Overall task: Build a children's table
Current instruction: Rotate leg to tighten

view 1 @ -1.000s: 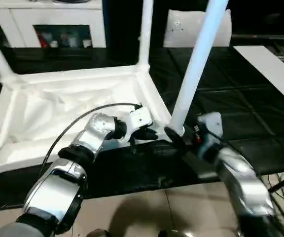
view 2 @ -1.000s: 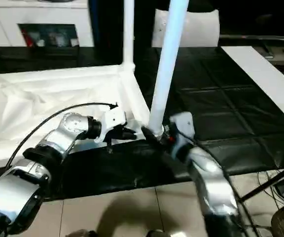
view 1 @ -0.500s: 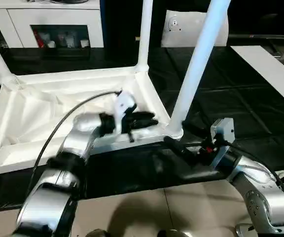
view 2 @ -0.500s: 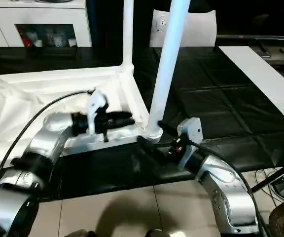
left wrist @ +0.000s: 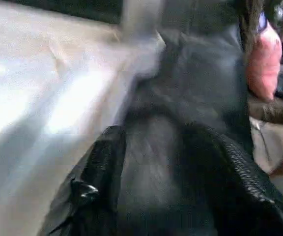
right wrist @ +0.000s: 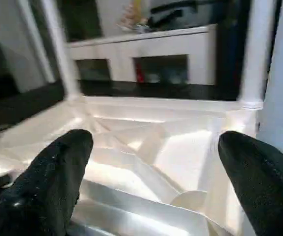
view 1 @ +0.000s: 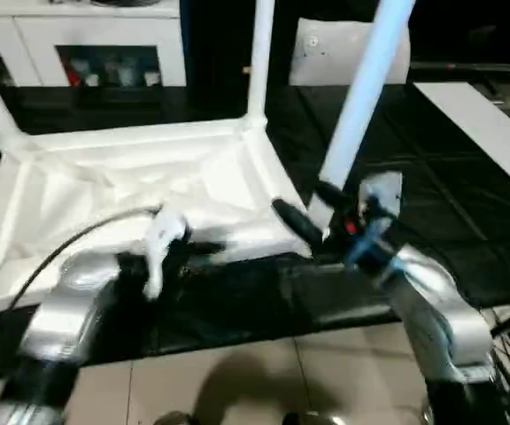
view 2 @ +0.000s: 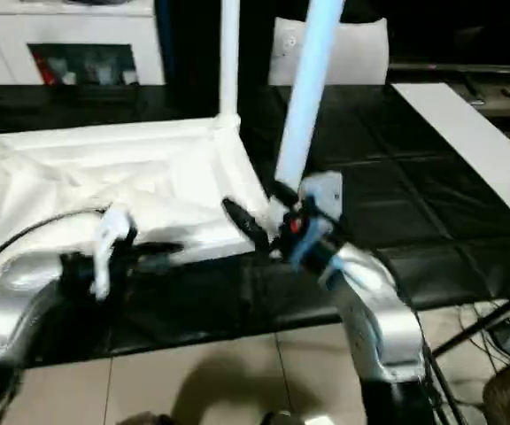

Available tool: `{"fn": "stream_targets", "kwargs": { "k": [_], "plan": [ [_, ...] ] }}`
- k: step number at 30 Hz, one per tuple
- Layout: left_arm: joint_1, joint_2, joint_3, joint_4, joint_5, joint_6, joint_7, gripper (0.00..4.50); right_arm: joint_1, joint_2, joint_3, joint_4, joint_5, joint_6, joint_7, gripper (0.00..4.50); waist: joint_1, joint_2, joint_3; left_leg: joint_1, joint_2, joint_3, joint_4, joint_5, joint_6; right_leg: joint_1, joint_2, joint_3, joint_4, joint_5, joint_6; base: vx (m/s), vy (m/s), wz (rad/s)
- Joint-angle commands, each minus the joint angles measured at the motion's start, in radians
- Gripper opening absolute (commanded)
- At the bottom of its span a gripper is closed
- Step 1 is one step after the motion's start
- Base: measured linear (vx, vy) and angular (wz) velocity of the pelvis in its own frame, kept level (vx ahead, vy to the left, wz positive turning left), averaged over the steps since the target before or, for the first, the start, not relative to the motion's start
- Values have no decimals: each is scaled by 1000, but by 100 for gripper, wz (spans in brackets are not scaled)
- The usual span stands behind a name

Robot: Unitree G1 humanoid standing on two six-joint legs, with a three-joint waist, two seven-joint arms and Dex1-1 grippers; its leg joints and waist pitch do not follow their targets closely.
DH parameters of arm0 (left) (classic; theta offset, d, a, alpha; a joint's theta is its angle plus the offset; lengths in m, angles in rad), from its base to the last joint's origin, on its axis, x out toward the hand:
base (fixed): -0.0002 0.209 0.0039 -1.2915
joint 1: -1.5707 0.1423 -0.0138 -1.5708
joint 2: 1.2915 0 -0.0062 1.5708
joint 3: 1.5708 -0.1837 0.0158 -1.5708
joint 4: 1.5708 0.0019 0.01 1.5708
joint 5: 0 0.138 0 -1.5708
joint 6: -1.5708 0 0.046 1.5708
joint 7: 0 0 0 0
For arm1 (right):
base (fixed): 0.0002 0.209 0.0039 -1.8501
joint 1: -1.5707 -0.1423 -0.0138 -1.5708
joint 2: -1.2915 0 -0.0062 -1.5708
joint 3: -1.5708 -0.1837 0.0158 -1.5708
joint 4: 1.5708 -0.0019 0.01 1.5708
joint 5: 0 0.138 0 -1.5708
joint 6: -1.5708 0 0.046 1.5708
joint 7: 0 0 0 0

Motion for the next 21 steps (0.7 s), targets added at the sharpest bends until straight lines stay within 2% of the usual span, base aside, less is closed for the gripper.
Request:
{"fn": "stream_targets", "kwargs": {
  "k": [1, 2, 5, 7, 9, 10, 12, 15, 18, 20, 21],
  "plan": [
    [11, 21, -20, -50, 29, 38, 16, 273, -16, -5, -22, 30, -27, -3, -38, 450, -10, 20, -59, 34, 46, -21, -82, -358, -56, 22, -25, 25, -60, -318, -149, 0, 0, 0],
    [17, 30, -28, -48, 60, 20, 25, 297, -25, -5, -25, 41, -34, -8, -49, 450, -7, 19, -60, 37, 46, -19, -81, -362, -55, 19, -24, 26, -63, -325, -139, 0, 0, 0],
    [1, 40, -45, 11, 172, -49, 114, 309, -60, -7, -35, 88, -54, -29, -82, 450, -11, 20, -60, 32, 44, -25, -83, -372, -63, 24, -25, 25, -63, -340, -118, 0, 0, 0],
    [-15, 47, -55, 21, 203, -52, 161, 329, -81, -13, -42, 119, -69, -41, -103, 450, -11, 22, -60, 34, 43, -25, -82, -388, -69, 20, -25, 25, -64, -354, -110, 0, 0, 0],
    [-26, 59, -71, 18, 218, -43, 179, 347, -99, -21, -51, 149, -82, -56, -119, 450, -10, 21, -61, 34, 43, -26, -81, -395, -71, 19, -26, 25, -65, -358, -111, 0, 0, 0],
    [-26, 59, -71, 18, 218, -43, 179, 349, -99, -21, -51, 149, -82, -56, -119, 450, -11, 24, -61, 36, 43, -26, -81, -399, -74, 17, -25, 25, -65, -355, -113, 0, 0, 0],
    [-37, 64, -84, 20, 228, -38, 194, 381, -123, -34, -68, 187, -94, -74, -137, 450, -11, 25, -62, 35, 42, -26, -80, -400, -74, 19, -24, 25, -63, -343, -117, 0, 0, 0],
    [-57, 58, -94, 45, 266, -62, 238, 392, -161, -56, -97, 245, -108, -99, -163, 450, -10, 27, -62, 38, 41, -24, -76, -403, -71, 16, -23, 25, -64, -336, -124, 0, 0, 0],
    [-73, 28, -78, 74, 282, -92, 295, 426, -186, -77, -106, 287, -117, -126, -170, 450, -10, 26, -65, 36, 39, -24, -73, -392, -75, 20, -23, 24, -62, -319, -124, 0, 0, 0],
    [-75, 14, -73, 76, 278, -109, 329, 430, -195, -87, -102, 303, -122, -138, -162, 450, -12, 22, -67, 28, 37, -25, -72, -374, -65, 28, -23, 22, -58, -301, -128, 0, 0, 0],
    [-75, 14, -73, 76, 278, -109, 329, 436, -195, -87, -102, 303, -122, -138, -162, 450, -12, 22, -68, 29, 37, -24, -71, -370, -61, 28, -23, 22, -58, -296, -130, 0, 0, 0]
  ]
}}
